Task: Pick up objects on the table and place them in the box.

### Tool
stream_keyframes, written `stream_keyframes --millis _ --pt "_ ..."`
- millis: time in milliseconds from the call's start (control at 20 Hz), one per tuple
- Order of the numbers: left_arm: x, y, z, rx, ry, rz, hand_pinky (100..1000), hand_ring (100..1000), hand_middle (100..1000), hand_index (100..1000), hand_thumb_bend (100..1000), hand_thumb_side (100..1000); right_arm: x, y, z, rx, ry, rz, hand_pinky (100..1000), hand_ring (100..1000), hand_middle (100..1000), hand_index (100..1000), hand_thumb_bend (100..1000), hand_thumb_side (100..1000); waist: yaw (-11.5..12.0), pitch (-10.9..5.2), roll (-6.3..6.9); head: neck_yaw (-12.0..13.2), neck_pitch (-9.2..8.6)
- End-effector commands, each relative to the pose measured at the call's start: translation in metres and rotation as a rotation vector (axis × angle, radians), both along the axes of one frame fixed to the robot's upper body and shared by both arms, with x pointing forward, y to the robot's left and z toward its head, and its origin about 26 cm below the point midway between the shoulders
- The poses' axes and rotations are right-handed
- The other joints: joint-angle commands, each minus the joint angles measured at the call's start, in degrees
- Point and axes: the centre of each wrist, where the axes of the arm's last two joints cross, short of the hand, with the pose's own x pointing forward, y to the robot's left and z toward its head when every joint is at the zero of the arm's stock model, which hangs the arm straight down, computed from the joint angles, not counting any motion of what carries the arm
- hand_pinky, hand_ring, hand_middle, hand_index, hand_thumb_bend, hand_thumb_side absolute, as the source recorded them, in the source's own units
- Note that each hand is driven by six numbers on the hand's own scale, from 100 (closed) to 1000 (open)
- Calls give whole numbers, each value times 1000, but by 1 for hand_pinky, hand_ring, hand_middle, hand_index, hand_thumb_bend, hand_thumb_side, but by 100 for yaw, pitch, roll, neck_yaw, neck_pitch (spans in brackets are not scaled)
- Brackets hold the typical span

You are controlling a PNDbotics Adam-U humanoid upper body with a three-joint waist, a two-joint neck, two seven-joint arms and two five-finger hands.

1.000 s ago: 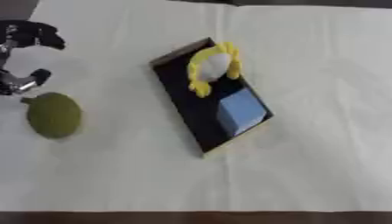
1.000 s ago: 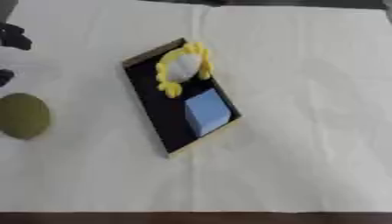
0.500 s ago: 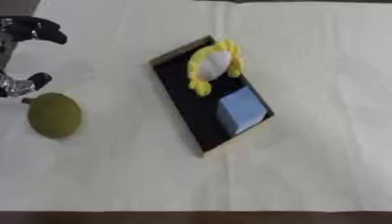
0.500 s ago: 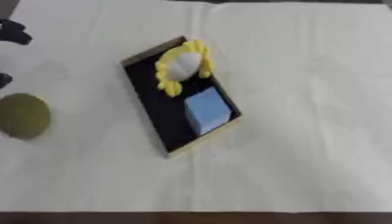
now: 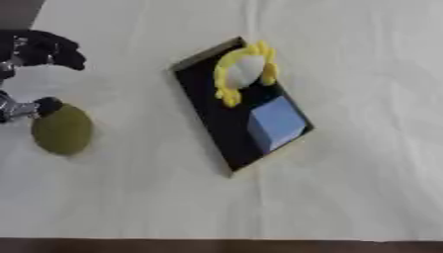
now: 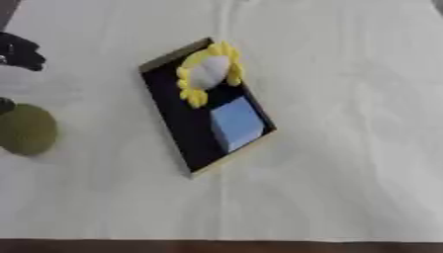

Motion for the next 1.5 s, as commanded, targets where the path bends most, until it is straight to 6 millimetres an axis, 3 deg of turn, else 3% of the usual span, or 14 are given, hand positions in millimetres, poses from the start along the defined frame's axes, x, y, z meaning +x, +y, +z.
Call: stream_keyframes --millis 50,600,750,850,900,1000,1250,1350,1450,1500 --pt "-12 0 15 282 47 -100 1000 991 862 919 259 1000 -5 0 8 -10 -24 3 888 808 620 778 100 379 6 -117 17 19 6" --pt "-19 9 0 378 141 -9 1000 978 865 934 310 980 -4 0 4 9 -13 7 886 802 615 773 100 387 12 -148 -28 42 -11" --pt "-19 14 -5 391 155 25 1000 954 854 941 358 889 -4 0 3 15 -8 11 885 798 611 770 100 388 29 -155 -45 55 -25" --pt "-19 18 -8 398 161 51 1000 950 854 955 401 789 -3 0 2 19 -4 14 884 796 612 768 100 390 34 -156 -56 57 -34" --pt "-19 20 -9 404 159 62 1000 948 855 962 437 676 -3 0 2 21 -2 15 883 795 611 767 100 393 36 -156 -60 60 -37" --pt "-18 23 -11 409 155 85 1000 946 854 966 463 581 -3 0 1 28 1 16 882 793 610 767 100 395 41 -155 -68 70 -49" --pt "-16 30 -19 432 168 116 1000 941 857 975 509 473 -3 0 -1 40 8 23 880 786 603 762 100 401 49 -148 -80 84 -67" --pt "-14 33 -22 431 171 128 997 925 830 964 504 424 -2 0 -2 45 12 26 880 785 602 761 100 401 51 -144 -84 88 -71" --pt "-12 35 -23 402 166 148 965 891 777 935 488 314 -2 0 -3 47 18 28 881 784 601 760 100 402 52 -142 -89 92 -76" --pt "-11 36 -23 379 160 159 965 891 777 935 488 314 -2 0 -3 48 21 29 881 784 601 760 100 402 52 -141 -91 93 -80"
